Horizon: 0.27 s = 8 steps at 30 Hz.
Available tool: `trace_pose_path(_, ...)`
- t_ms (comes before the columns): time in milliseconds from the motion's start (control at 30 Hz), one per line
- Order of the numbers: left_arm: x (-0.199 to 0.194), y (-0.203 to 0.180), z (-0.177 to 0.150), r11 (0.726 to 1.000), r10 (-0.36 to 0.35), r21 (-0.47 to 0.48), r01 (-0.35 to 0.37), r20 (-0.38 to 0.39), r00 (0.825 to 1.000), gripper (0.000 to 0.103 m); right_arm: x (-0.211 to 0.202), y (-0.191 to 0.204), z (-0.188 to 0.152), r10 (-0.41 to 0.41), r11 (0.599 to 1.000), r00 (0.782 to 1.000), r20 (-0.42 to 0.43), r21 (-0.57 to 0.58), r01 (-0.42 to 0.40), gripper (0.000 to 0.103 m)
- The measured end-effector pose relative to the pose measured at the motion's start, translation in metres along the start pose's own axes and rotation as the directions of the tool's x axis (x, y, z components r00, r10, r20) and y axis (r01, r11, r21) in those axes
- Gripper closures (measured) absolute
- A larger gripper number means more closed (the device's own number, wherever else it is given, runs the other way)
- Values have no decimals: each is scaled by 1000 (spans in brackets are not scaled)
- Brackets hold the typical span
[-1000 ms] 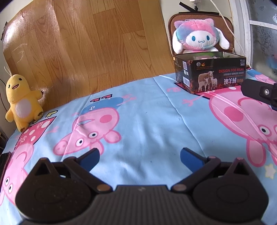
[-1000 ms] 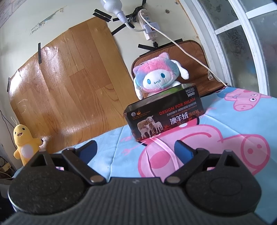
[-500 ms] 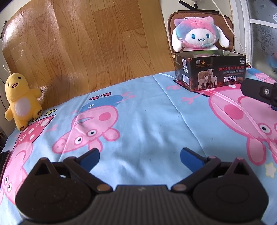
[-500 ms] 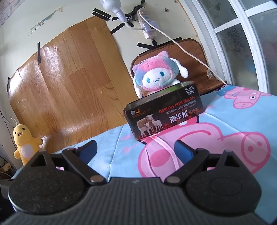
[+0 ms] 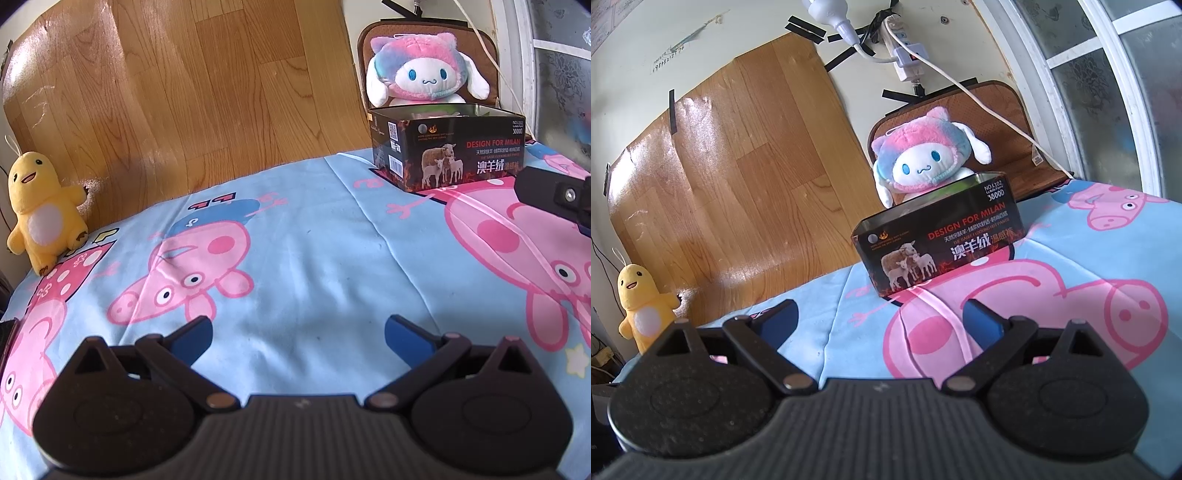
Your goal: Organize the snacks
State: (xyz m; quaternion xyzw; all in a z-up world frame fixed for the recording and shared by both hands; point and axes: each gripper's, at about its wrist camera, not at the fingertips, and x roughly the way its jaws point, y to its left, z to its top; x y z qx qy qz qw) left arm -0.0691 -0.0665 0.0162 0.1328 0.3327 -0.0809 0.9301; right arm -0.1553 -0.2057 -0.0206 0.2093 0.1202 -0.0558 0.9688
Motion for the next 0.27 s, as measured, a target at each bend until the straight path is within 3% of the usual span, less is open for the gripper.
trace_pose_path(267, -4, 0, 0, 1000, -22, 7, 22, 23, 999, 0, 0, 0, 1, 2, 1000, 1000, 0, -1, -2, 6)
